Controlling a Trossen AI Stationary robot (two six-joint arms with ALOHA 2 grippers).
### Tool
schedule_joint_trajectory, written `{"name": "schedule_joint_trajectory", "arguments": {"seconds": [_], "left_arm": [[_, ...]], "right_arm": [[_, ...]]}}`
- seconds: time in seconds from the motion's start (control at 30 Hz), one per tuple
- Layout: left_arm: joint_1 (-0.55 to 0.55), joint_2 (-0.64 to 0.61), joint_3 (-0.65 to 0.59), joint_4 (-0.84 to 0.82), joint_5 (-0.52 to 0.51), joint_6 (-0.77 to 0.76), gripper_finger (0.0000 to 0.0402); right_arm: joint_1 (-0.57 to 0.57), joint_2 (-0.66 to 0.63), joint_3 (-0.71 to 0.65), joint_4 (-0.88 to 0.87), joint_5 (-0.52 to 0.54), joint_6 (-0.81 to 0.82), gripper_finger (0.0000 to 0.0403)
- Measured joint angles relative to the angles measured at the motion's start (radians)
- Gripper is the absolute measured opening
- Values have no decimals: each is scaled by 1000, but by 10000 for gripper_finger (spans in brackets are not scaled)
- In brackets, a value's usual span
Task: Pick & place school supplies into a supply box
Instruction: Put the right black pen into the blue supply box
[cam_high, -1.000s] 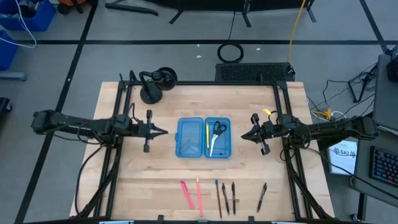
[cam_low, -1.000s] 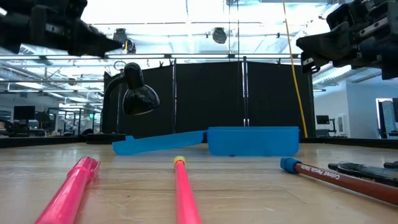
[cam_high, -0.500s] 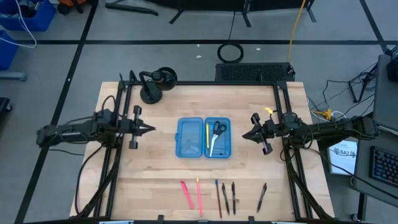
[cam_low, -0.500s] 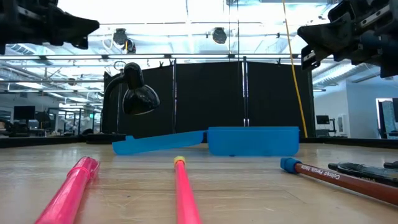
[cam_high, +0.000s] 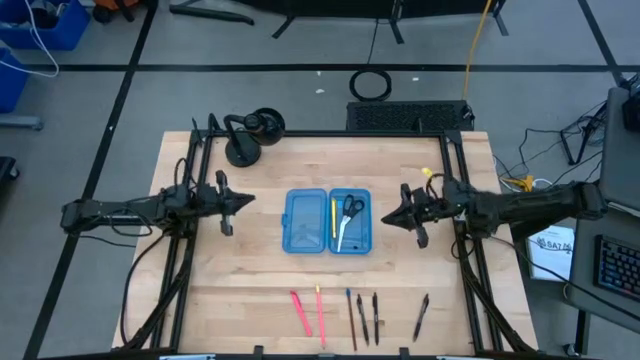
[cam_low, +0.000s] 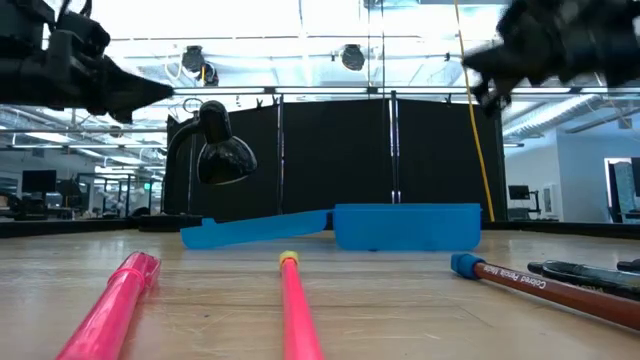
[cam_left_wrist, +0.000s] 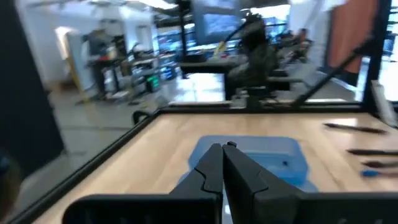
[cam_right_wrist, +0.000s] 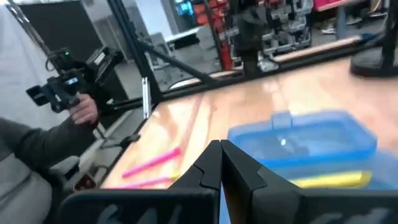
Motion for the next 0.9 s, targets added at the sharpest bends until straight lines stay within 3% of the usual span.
{"name": "schedule_joint_trajectory", "arguments": {"seconds": [0.17,0.3,0.43,0.57,0.67,0.9], "left_arm": [[0,37,0,-4,-55,-48,24],[0,72,0,-14,-94,-114,25],[0,121,0,-37,-150,-150,25],[0,179,0,-20,-258,-190,25],[0,208,0,-16,-326,-229,26],[0,226,0,-14,-357,-238,26]], "right_arm": [[180,91,393,-570,261,50,0],[374,227,682,-881,527,203,0],[515,422,928,-1133,643,415,0],[608,600,1121,-1349,630,629,0],[662,701,1178,-1457,567,839,0],[824,885,1185,-1448,330,1343,0]]}}
